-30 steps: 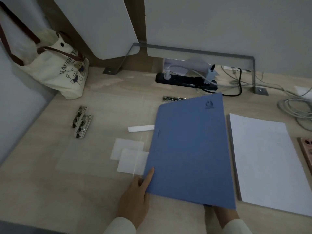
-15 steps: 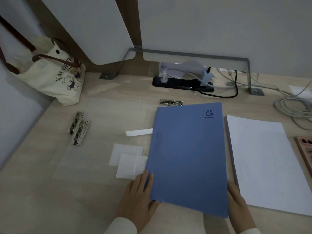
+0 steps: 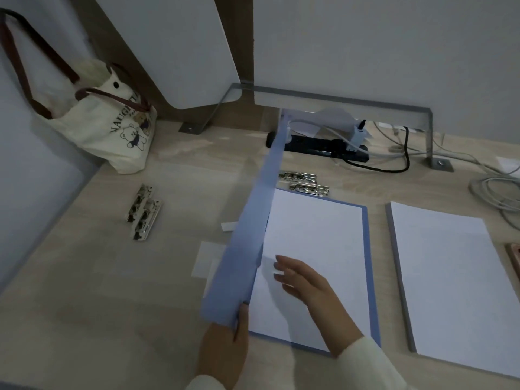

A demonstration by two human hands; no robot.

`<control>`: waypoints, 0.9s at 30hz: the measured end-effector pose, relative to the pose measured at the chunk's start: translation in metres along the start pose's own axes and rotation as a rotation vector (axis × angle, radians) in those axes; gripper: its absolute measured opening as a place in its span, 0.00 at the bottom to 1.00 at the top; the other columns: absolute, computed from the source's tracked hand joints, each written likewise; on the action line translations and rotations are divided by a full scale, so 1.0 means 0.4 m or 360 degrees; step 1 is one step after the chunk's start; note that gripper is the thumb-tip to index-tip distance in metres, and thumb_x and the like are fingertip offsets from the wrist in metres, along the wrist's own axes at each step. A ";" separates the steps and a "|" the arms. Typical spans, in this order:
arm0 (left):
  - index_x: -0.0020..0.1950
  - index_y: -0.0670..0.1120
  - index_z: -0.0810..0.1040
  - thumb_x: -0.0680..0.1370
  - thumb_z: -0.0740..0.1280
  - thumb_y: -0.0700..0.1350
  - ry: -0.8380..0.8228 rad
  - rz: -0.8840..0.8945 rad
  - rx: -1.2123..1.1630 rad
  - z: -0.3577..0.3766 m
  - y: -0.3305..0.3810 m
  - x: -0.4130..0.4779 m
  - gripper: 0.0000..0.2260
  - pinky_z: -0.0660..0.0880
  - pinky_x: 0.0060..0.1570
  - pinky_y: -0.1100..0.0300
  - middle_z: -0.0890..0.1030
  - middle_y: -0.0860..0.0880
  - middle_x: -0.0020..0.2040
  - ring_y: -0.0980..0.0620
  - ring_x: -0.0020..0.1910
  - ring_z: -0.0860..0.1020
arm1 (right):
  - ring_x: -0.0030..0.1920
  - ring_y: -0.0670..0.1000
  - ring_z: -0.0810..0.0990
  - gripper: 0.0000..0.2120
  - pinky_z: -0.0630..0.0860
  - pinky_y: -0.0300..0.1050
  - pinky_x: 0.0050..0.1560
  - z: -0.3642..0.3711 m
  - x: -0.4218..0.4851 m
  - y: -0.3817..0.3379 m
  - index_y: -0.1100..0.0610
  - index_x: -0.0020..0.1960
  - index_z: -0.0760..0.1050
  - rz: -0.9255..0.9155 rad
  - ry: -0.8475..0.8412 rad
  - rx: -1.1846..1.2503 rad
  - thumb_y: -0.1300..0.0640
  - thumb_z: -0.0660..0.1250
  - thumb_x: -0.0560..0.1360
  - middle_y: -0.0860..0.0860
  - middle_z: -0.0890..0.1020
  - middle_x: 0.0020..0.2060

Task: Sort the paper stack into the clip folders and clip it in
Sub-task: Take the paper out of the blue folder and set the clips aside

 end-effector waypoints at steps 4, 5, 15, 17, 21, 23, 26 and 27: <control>0.34 0.57 0.69 0.77 0.63 0.44 0.0052 0.0030 -0.0276 -0.009 -0.021 0.018 0.13 0.64 0.42 0.61 0.78 0.46 0.34 0.62 0.29 0.72 | 0.59 0.47 0.73 0.13 0.67 0.39 0.60 0.025 0.077 0.038 0.48 0.61 0.71 0.0099 0.0167 -0.0053 0.56 0.59 0.78 0.46 0.75 0.58; 0.32 0.56 0.69 0.77 0.63 0.45 0.0008 0.0009 -0.0286 -0.008 -0.028 0.018 0.14 0.65 0.41 0.61 0.81 0.40 0.39 0.62 0.29 0.71 | 0.59 0.46 0.72 0.14 0.65 0.38 0.60 0.035 0.087 0.043 0.51 0.63 0.71 0.0117 0.0160 -0.0040 0.57 0.59 0.78 0.47 0.74 0.59; 0.66 0.49 0.68 0.78 0.60 0.45 0.0026 0.0161 -0.0352 -0.007 -0.053 0.042 0.16 0.58 0.51 0.77 0.68 0.59 0.60 0.60 0.59 0.65 | 0.56 0.46 0.66 0.23 0.57 0.17 0.55 0.082 0.142 0.109 0.56 0.69 0.65 -0.0229 0.0161 -0.0709 0.70 0.54 0.76 0.50 0.64 0.56; 0.66 0.49 0.68 0.78 0.61 0.45 0.0031 0.0164 -0.0351 -0.007 -0.053 0.044 0.16 0.58 0.51 0.77 0.69 0.58 0.59 0.60 0.59 0.66 | 0.57 0.50 0.65 0.24 0.56 0.22 0.58 0.092 0.148 0.118 0.56 0.69 0.65 -0.0319 0.0208 -0.0913 0.71 0.55 0.75 0.52 0.64 0.57; 0.67 0.44 0.69 0.78 0.62 0.43 0.0065 0.0117 -0.0343 -0.006 -0.052 0.045 0.17 0.60 0.49 0.78 0.71 0.55 0.58 0.54 0.59 0.70 | 0.62 0.57 0.65 0.23 0.57 0.32 0.61 0.098 0.159 0.117 0.59 0.68 0.67 -0.0308 0.0213 -0.1060 0.70 0.57 0.74 0.58 0.66 0.61; 0.66 0.43 0.70 0.78 0.62 0.44 0.0079 0.0100 -0.0267 -0.004 -0.050 0.041 0.17 0.61 0.48 0.76 0.74 0.51 0.59 0.50 0.62 0.72 | 0.62 0.54 0.66 0.22 0.58 0.30 0.61 0.089 0.157 0.110 0.58 0.68 0.67 -0.0231 0.0160 -0.0944 0.69 0.57 0.75 0.55 0.66 0.60; 0.65 0.41 0.71 0.78 0.62 0.45 0.0102 0.0085 -0.0120 0.002 -0.042 0.034 0.17 0.60 0.45 0.74 0.76 0.46 0.61 0.47 0.61 0.74 | 0.58 0.46 0.69 0.19 0.63 0.34 0.62 0.053 0.126 0.080 0.56 0.68 0.66 -0.0010 0.0121 -0.0357 0.66 0.56 0.78 0.49 0.69 0.58; 0.65 0.40 0.72 0.78 0.62 0.45 0.0103 0.0074 -0.0101 0.004 -0.037 0.033 0.17 0.60 0.44 0.73 0.77 0.44 0.61 0.46 0.60 0.74 | 0.58 0.44 0.70 0.18 0.64 0.35 0.60 0.031 0.108 0.072 0.55 0.67 0.67 0.0014 0.0192 -0.0227 0.64 0.56 0.78 0.47 0.71 0.58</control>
Point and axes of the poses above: each hand's wrist, its own x-axis towards the middle knuckle, its own z-axis out of the palm, y = z × x, the point moved 2 cm from there along x, towards the middle knuckle
